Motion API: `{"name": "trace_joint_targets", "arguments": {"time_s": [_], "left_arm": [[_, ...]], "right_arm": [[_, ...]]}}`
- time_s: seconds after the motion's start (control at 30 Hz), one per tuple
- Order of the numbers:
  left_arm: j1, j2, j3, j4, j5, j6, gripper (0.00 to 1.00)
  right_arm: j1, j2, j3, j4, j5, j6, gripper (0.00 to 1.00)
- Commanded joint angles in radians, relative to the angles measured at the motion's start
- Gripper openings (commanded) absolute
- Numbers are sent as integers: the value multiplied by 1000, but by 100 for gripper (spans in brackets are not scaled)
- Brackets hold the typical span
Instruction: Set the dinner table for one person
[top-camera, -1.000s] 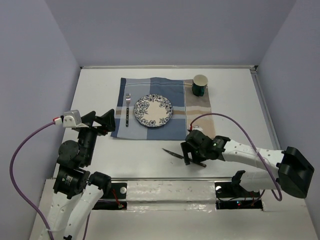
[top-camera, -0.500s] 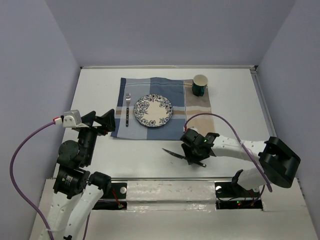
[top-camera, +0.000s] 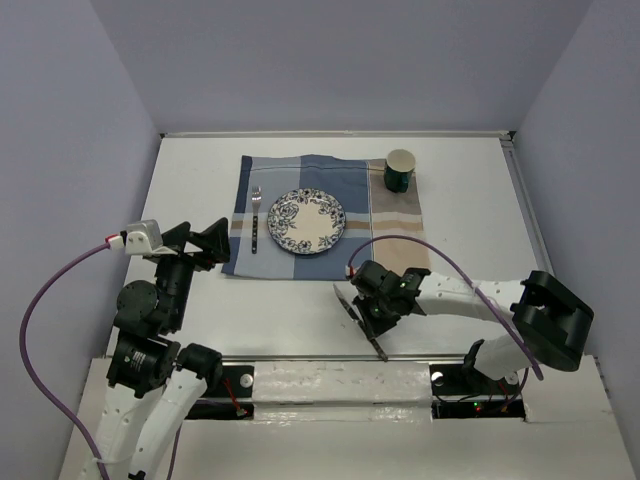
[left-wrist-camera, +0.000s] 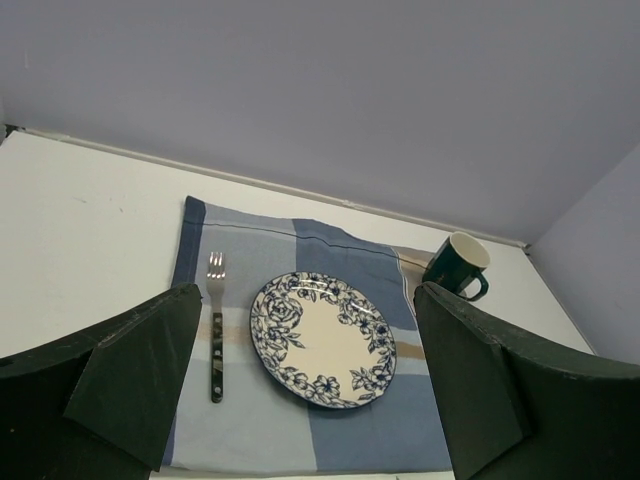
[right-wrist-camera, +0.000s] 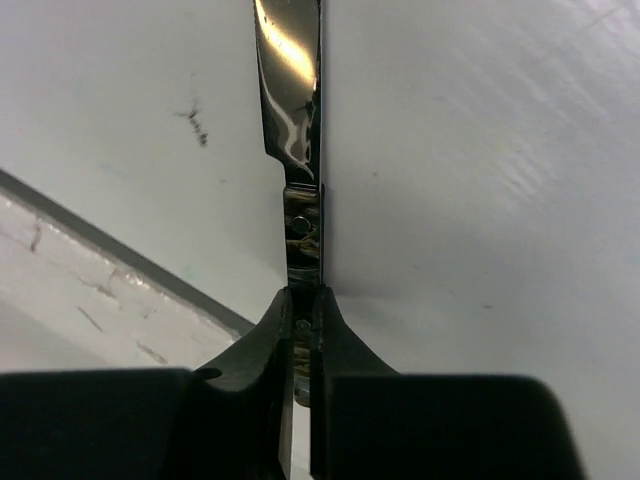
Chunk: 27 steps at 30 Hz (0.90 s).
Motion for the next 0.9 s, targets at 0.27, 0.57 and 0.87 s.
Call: {"name": "trace_joint_targets", "arguments": {"time_s": [0.27, 0.57, 0.87], "left_arm": [[15, 21, 5, 55, 11, 12, 99], [21, 33, 0, 54, 21, 11, 99], [21, 38, -4, 44, 18, 15, 99]], "right_arm": [[32, -340, 153, -31, -77, -4, 0], [-225, -80, 380, 151, 295, -87, 0], [-428, 307, 597, 266, 261, -86, 0]]}}
